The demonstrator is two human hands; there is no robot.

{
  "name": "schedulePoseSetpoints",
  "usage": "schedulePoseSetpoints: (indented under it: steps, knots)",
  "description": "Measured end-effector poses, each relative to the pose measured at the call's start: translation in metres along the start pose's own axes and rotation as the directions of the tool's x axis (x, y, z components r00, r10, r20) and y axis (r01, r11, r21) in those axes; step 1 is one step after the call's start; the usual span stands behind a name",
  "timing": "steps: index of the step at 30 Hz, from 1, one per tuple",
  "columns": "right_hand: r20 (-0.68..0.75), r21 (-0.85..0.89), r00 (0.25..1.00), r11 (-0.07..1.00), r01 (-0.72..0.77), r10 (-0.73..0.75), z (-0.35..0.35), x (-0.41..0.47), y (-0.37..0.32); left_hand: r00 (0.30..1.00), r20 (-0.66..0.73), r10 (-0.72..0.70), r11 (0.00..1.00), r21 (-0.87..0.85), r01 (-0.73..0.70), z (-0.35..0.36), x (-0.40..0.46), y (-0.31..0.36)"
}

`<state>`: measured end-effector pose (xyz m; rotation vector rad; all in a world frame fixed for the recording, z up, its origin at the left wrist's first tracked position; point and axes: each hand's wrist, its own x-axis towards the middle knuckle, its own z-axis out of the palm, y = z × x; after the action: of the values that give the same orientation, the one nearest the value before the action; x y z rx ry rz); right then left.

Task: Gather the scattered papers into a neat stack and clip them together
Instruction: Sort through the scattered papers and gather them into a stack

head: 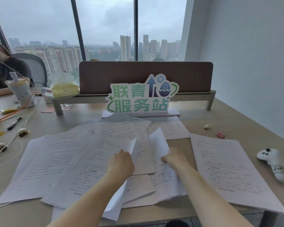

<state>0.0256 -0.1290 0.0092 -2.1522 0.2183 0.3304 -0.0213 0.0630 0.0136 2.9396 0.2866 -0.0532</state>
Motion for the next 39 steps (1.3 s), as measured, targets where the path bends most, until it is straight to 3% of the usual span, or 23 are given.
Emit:
schedulePoseSetpoints:
  steps: [2,5,14,23,31,34,36,39]
  knots:
    - [-0.035,0.062,0.999,0.998,0.022,-0.019,0.002,0.002,-0.004,1.0,-0.018,-0.012,0.996,-0.089,0.01,0.002,0.008,-0.002]
    - [0.057,0.175,0.998,0.984,-0.035,0.025,0.007,0.002,-0.016,1.0,-0.008,0.006,0.991,-0.134,-0.007,0.007,0.015,0.0]
    - [0.091,0.138,0.996,0.99,-0.013,0.0,0.013,0.006,-0.007,0.984,0.163,-0.067,0.996,-0.051,0.076,0.012,0.025,0.005]
    - [0.105,0.208,0.994,0.978,-0.01,-0.012,0.009,0.003,-0.005,0.997,0.07,-0.01,0.996,0.084,0.004,0.005,0.028,-0.001]
    - [0.003,0.33,0.998,0.942,0.054,-0.059,0.005,0.003,-0.005,0.998,0.012,0.067,0.932,-0.357,-0.059,-0.005,0.036,0.034]
    - [0.069,0.389,0.997,0.921,-0.011,-0.018,0.007,0.013,-0.004,0.992,-0.009,0.129,0.836,-0.537,-0.114,0.002,0.029,0.057]
    - [0.135,0.392,0.991,0.918,-0.064,0.012,0.003,0.013,-0.008,0.989,-0.017,0.148,0.797,-0.589,-0.13,0.009,0.025,0.07]
    - [0.122,0.347,0.99,0.931,-0.113,0.075,0.0,0.007,-0.013,0.983,0.021,0.183,0.745,-0.655,-0.124,0.017,0.019,0.081]
